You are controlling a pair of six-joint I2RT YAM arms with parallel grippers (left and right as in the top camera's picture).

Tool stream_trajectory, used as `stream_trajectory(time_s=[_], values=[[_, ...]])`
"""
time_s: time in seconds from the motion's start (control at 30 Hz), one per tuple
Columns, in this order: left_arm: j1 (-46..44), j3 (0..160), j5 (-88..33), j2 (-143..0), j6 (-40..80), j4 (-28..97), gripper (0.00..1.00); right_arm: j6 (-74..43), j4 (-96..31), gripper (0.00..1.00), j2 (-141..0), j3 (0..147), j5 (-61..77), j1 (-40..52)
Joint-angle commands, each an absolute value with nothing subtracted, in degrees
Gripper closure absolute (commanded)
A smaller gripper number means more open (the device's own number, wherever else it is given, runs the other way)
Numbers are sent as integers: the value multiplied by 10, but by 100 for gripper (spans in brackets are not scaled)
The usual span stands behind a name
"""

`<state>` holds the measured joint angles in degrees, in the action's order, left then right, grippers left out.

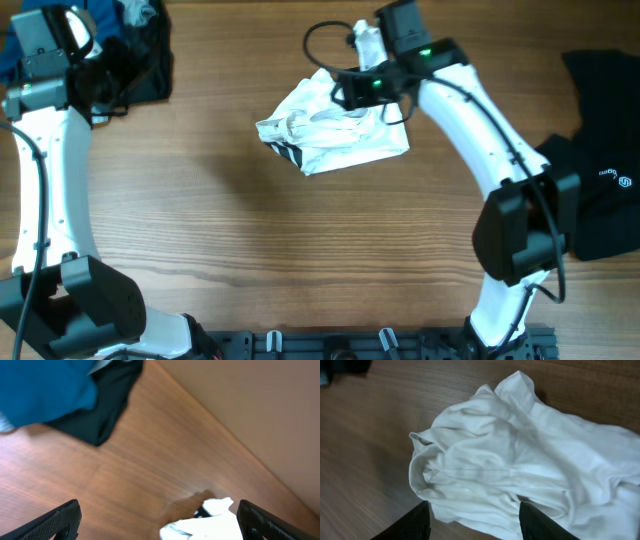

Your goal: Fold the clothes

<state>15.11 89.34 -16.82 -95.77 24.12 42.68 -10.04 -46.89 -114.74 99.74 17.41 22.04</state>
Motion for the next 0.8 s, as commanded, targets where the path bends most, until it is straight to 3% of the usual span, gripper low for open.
stream_trajectory(time_s=[0.0,0.37,0.77], values=[[154,893,-137,-960,227,444,0,-259,-462,43,-1155,997,84,267],[152,893,-131,-960,227,458,0,-330,-421,39,-1216,997,70,305],[152,892,-132,-960,227,466,0,-331,-368,61,-1244,997,69,306]])
